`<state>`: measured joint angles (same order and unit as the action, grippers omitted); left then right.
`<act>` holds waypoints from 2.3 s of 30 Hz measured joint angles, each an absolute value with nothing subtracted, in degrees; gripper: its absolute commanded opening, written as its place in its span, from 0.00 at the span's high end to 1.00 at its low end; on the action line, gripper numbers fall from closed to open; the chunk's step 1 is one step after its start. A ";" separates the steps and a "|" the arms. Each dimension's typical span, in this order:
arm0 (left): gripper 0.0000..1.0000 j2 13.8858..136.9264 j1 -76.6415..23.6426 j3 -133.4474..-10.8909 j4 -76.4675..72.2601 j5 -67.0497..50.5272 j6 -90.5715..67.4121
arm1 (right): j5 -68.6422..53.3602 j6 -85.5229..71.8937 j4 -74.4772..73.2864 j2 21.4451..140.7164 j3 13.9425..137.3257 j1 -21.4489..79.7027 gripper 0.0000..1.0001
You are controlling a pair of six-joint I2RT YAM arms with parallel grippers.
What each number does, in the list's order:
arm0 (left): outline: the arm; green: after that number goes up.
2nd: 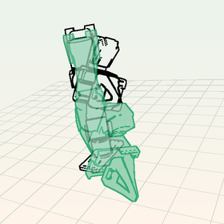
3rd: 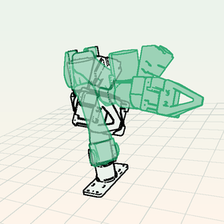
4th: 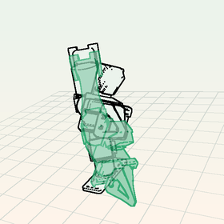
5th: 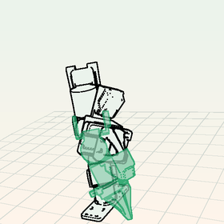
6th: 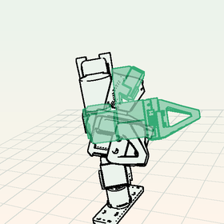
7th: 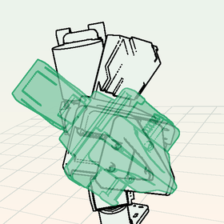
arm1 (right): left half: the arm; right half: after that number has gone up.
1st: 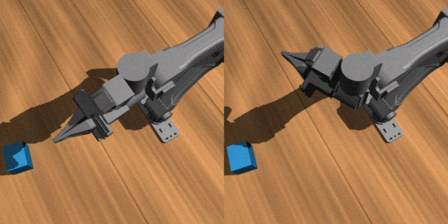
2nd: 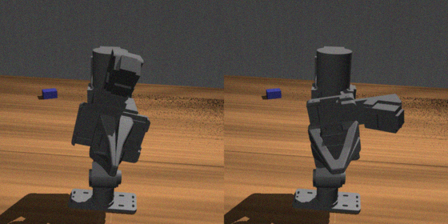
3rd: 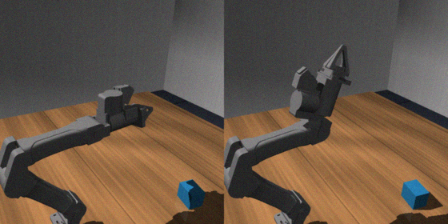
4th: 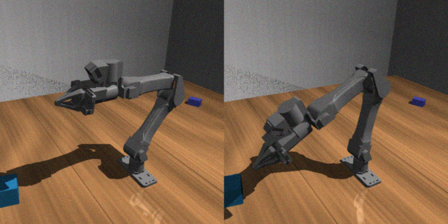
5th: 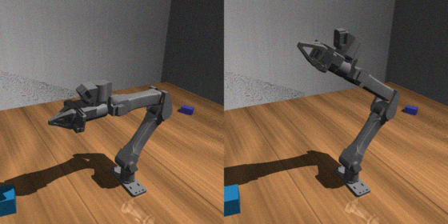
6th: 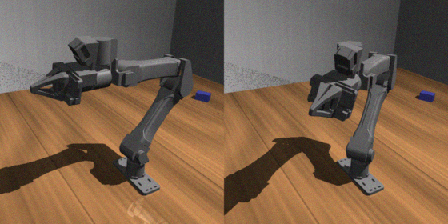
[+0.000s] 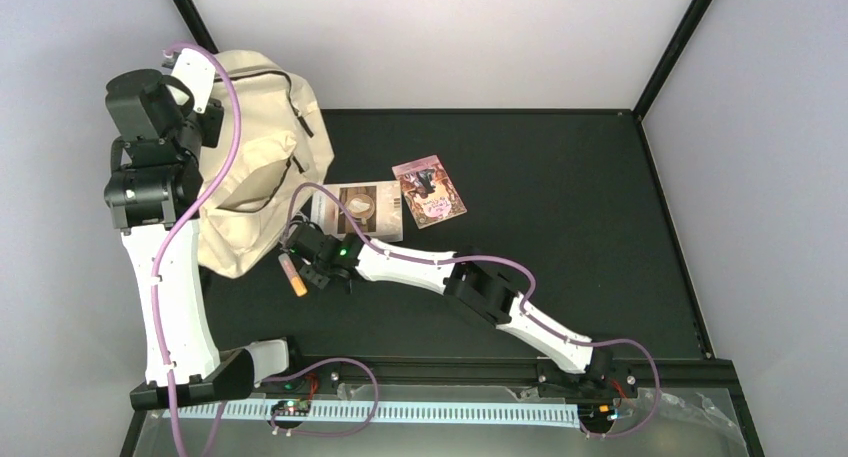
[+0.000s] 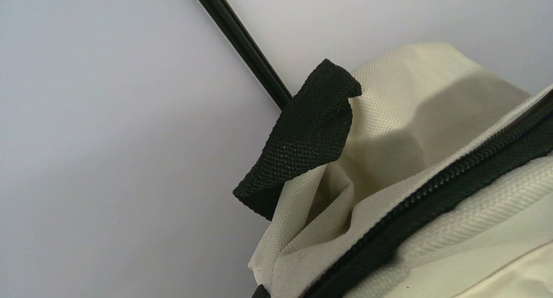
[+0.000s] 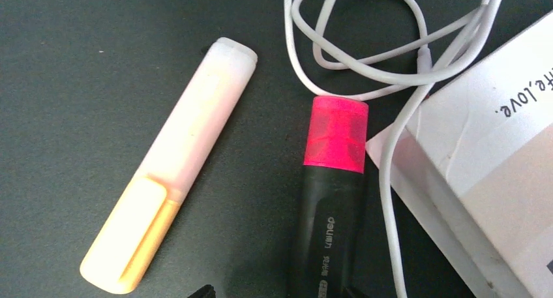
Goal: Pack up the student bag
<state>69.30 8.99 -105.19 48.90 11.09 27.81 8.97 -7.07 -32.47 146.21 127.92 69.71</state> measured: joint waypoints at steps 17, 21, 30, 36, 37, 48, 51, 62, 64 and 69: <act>0.98 69.21 8.99 -104.73 48.93 9.10 27.64 | 11.94 -7.81 -34.39 149.45 131.50 69.67 0.79; 0.99 69.21 8.99 -104.73 49.39 8.45 27.64 | 12.08 -7.60 -33.56 143.68 122.08 69.60 0.80; 0.98 69.21 8.99 -104.73 49.69 7.44 27.66 | 6.81 -3.70 -38.94 122.98 91.55 69.34 0.68; 0.98 69.21 8.99 -104.73 50.30 4.82 27.51 | 3.66 -2.98 -44.05 117.78 83.90 69.34 0.40; 0.98 69.21 9.02 -104.73 50.74 3.99 27.44 | 3.66 -2.81 -44.40 117.80 84.03 69.34 0.40; 0.98 68.99 8.99 -104.75 54.46 -3.29 27.44 | 3.99 -1.96 -48.36 124.66 95.04 69.30 0.64; 0.98 68.62 8.99 -104.75 54.52 -3.57 27.49 | 3.73 -1.89 -48.64 125.43 96.07 69.32 0.74; 0.98 68.25 8.99 -104.79 56.42 -8.16 28.42 | 3.42 -1.56 -48.01 121.40 91.57 69.23 0.95; 0.98 68.25 8.78 -105.08 58.15 -10.90 28.82 | 2.17 -0.38 -47.29 117.51 89.73 69.23 0.95; 0.98 68.25 6.92 -107.94 63.26 -18.96 28.91 | -6.22 5.54 -36.67 96.90 83.20 69.17 0.93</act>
